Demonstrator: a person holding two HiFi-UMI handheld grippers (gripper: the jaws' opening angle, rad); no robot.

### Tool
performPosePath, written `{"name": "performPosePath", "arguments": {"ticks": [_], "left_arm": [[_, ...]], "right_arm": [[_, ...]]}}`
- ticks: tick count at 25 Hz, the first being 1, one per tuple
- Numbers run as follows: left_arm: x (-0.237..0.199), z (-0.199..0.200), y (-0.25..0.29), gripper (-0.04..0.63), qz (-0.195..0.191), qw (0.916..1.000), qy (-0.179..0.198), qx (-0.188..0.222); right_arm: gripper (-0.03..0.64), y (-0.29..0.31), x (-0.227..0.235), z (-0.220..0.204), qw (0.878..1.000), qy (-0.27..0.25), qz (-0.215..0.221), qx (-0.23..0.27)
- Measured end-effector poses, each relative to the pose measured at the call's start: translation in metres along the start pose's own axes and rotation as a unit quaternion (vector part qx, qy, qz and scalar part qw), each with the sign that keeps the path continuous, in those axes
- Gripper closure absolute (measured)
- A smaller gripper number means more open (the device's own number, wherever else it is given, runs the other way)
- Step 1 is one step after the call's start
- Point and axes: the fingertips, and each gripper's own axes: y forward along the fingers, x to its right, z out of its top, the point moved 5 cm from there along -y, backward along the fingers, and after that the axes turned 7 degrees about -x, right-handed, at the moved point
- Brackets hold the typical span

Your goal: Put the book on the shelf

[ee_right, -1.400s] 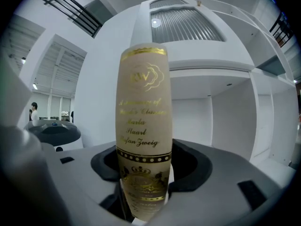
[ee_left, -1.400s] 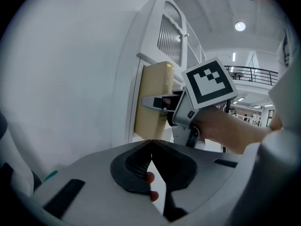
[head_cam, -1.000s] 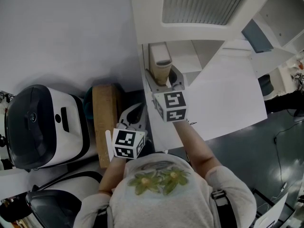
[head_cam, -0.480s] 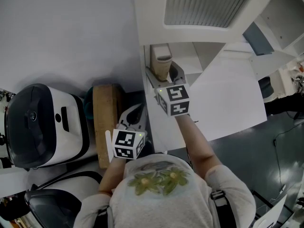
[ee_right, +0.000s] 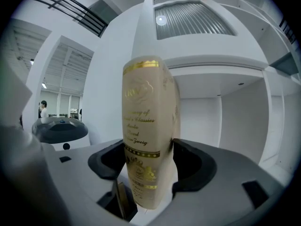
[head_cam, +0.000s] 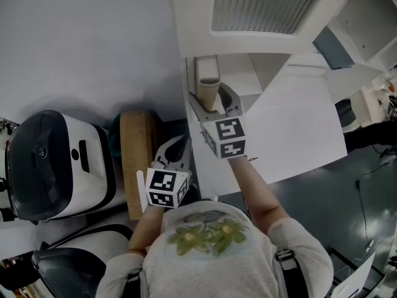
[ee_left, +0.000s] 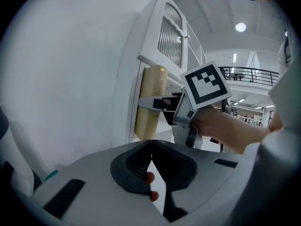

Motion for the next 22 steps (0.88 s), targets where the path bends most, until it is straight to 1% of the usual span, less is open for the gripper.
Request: {"name": "performPosePath", "arguments": {"ticks": [4,12,19,21,22], "left_arm": [[0.003,0.000,-0.003,0.568,-0.002,1.0000,0.001,0.002],[0.011,0.000,-0.010,0.568,-0.004,0.9999,0.009,0.007],[0.013,-0.004,-0.018,0.568,-0.002,0.9999,0.009,0.007],[0.014,-0.006,-0.019,0.568,-0.002,0.9999,0.010,0.006],[0.015,-0.006,-0.020,0.568,-0.002,0.9999,0.010,0.007]], "right_arm": [[0.331,-0.007,-0.003,-0.006,1.000,0.000,0.002,0.000],[0.333,-0.021,-0.005,-0.010,1.000,-0.001,-0.008,-0.003],[0.336,-0.022,-0.003,-0.019,1.000,-0.009,-0.017,-0.020],[0.356,-0.020,-0.004,-0.022,0.999,-0.013,-0.018,-0.026],[0.400,-0.020,-0.004,-0.023,0.999,-0.015,-0.020,-0.027]]}}
